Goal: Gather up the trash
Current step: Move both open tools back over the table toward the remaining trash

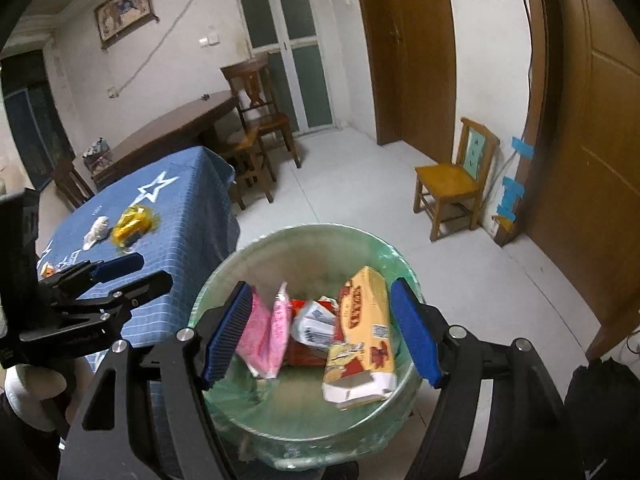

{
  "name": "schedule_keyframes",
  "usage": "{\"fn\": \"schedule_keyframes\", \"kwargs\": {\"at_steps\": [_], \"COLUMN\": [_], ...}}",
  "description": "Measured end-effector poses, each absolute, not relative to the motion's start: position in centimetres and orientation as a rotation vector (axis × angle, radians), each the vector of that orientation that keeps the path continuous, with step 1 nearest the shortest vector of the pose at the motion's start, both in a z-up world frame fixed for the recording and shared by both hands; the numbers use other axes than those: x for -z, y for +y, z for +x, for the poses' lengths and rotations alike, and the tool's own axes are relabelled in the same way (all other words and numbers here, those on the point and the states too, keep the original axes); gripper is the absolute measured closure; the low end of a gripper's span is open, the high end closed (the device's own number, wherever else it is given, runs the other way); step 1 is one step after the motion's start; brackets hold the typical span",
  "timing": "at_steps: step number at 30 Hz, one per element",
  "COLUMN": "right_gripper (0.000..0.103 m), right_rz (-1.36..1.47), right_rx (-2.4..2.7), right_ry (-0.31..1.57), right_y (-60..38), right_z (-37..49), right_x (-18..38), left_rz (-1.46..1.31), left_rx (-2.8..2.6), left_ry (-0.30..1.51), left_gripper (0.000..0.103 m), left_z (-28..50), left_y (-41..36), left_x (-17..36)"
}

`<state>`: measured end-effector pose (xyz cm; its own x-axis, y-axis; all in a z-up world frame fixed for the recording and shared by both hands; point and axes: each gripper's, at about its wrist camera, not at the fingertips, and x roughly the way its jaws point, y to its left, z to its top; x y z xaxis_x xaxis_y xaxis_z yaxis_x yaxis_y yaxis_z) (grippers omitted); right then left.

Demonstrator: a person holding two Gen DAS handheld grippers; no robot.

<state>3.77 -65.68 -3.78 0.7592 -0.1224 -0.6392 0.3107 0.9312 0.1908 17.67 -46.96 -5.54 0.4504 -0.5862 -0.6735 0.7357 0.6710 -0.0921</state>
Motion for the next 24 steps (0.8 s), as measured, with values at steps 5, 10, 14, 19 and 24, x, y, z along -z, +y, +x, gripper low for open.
{"fn": "schedule_keyframes", "kwargs": {"at_steps": [5, 10, 14, 19, 24], "right_gripper": [0.035, 0.035, 0.035, 0.035, 0.035], "right_rz": [0.256, 0.224, 0.207, 0.167, 0.149], "right_rx": [0.156, 0.042, -0.043, -0.111, -0.167], "right_ry": [0.600, 0.586, 0.601, 0.633, 0.652], "right_y": [-61.2, -55.8, -51.9, -47.7, -44.5], "right_z": [2.7, 3.5, 5.0, 6.9, 8.6], "right_x": [2.6, 2.3, 2.6, 2.9, 3.2], "left_rz": [0.206, 0.197, 0.124, -0.008, -0.149], "left_rx": [0.794, 0.739, 0.659, 0.543, 0.397], "left_ry": [0.717, 0.700, 0.700, 0.701, 0.780], "left_gripper": [0.031, 0.031, 0.031, 0.030, 0.030], "left_z": [17.4, 17.6, 19.3, 22.1, 28.2], "left_y": [-41.8, -34.8, -26.9, -15.9, -6.2], "left_x": [4.7, 3.7, 2.6, 0.8, 0.3]}}
